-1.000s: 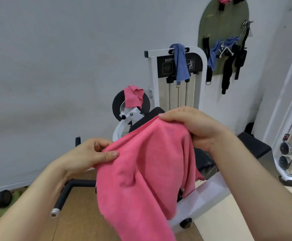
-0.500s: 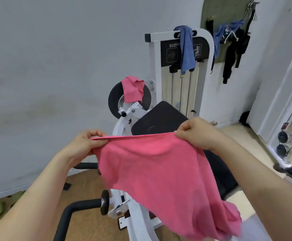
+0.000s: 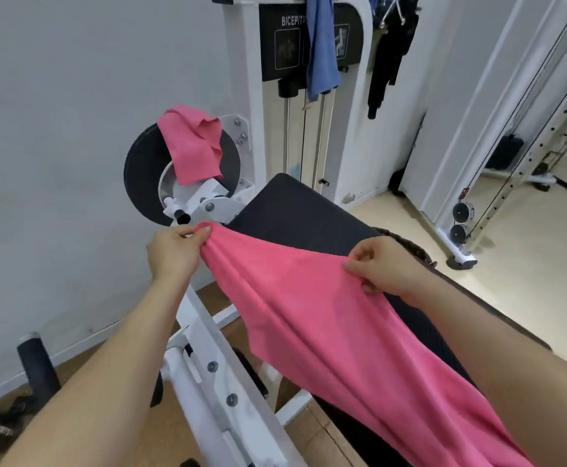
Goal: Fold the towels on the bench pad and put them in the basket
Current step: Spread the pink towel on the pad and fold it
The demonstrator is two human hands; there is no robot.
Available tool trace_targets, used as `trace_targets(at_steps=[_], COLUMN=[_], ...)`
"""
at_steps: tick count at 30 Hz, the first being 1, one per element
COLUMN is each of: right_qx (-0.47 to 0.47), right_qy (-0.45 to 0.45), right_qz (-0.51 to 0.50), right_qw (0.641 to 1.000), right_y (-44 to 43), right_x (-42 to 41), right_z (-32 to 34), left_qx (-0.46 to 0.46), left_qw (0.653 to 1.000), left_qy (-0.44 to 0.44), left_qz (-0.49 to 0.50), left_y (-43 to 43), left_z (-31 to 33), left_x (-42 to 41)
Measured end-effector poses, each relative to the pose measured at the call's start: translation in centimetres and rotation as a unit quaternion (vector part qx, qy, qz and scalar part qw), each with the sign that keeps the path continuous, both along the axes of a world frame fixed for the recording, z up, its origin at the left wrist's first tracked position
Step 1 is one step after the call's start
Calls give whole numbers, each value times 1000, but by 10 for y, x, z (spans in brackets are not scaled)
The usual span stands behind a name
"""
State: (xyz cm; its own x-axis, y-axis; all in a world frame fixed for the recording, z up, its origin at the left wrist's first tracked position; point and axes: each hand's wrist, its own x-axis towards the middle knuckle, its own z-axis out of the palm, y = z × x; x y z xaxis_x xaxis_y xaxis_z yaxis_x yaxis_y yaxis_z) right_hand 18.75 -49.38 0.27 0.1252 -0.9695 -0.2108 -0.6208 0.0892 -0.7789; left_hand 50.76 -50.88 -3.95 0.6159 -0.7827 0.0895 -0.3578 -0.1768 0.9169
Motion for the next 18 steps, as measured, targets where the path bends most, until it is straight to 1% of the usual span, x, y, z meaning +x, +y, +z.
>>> trace_targets(at_steps=[2,4,6,8,9,12,15,18], right_qx=[-80,-157,-190,-190,-187,-167,-149,-158], right_qy=[63,118,116,126,152,236,290,326], right_qz=[-16,-30,-53,-63,-62,-76,-91,-107], right_qw=[995,980,973,972,969,954,941,926], right_y=[-14,-27,-41,-56,-62,-75,-81,-90], right_x=[4,11,15,16,14,4,-7,-17], right_z=[-6,-7,-8,-13,-17,-29,-38,-46], left_qx=[-25,-44,-49,-58,-55,-15,12,26], left_qw=[999,997,995,990,990,993,991,990], left_qy=[13,37,69,118,126,114,105,94], left_qz=[23,49,60,45,27,-37,-79,-105], left_y=[-28,-54,-79,-104,-115,-143,-162,-191], left_z=[0,-2,-2,-2,-2,-8,-16,-28], left_x=[-9,-13,-14,-18,-22,-39,-54,-58])
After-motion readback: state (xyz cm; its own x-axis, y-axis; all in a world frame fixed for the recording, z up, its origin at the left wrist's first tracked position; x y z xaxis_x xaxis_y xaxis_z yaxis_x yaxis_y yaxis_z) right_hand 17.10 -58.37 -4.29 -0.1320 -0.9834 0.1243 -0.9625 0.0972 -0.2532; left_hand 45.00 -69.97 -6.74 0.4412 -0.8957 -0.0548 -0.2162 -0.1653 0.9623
